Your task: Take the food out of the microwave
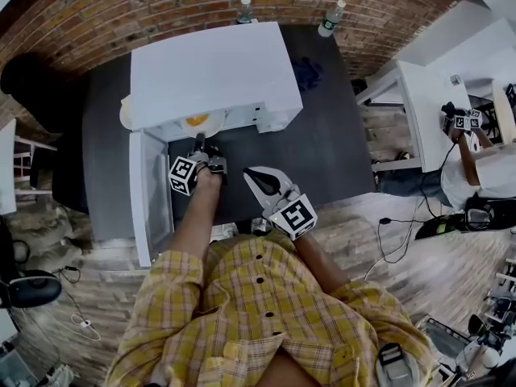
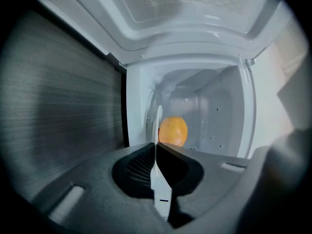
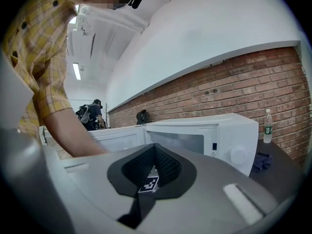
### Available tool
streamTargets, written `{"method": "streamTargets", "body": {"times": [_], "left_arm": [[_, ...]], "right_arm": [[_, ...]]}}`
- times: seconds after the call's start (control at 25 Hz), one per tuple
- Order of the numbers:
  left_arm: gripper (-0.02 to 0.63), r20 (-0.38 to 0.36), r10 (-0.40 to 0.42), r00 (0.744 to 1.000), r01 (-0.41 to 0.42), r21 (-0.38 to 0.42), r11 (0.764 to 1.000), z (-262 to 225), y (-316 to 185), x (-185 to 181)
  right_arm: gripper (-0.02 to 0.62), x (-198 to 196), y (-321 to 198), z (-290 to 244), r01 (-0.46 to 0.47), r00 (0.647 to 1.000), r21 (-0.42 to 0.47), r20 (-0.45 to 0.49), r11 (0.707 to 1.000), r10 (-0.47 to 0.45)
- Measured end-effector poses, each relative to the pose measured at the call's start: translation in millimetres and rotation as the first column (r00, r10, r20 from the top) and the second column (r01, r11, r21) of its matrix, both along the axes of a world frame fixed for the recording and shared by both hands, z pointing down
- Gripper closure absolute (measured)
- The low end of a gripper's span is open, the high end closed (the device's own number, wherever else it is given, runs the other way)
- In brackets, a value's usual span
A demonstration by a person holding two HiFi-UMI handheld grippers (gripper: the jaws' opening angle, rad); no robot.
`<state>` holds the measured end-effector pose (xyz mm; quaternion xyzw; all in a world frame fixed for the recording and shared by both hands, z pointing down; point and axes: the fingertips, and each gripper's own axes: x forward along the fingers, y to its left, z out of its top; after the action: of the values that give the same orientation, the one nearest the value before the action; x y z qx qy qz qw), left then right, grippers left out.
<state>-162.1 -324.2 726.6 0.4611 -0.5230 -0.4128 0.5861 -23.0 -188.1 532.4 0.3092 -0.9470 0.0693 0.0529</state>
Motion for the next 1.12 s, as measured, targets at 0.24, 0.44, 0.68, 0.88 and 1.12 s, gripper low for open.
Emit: {"method": "streamTargets", "body": {"times": [0.24, 0.44, 0.68, 0.88, 1.12], "left_arm": [[0.595, 0.000, 0.017, 1.000, -0.017, 0.010, 1.000, -1, 8, 1], [0.595, -0.017, 0.018, 1.000, -0.017, 0.028, 0.999, -5, 14, 2], [0.595, -0.009, 0.028, 1.000, -0.027, 0.042, 0.999, -11, 21, 0], [0.595, -0.006, 0.039, 0.999, -0.039, 0.051, 0.998, -15, 28, 1], [0.595, 0.000, 0.049, 0.999, -0.049, 0.050, 0.998, -17, 39, 1]], "right_arm": [[0.592, 2, 4, -1, -0.003, 1.000, 0.001, 0.013, 1.000, 0.003], [0.592, 3, 7, -4, -0.006, 1.000, 0.013, 0.018, 1.000, 0.006], [0.592, 6, 10, -5, -0.028, 0.999, 0.001, 0.024, 1.000, 0.028], [0.592, 4, 14, -8, -0.023, 0.999, 0.010, 0.023, 1.000, 0.023], [0.592, 4, 17, -9, -0.023, 0.999, 0.013, 0.029, 1.000, 0.023]]}}
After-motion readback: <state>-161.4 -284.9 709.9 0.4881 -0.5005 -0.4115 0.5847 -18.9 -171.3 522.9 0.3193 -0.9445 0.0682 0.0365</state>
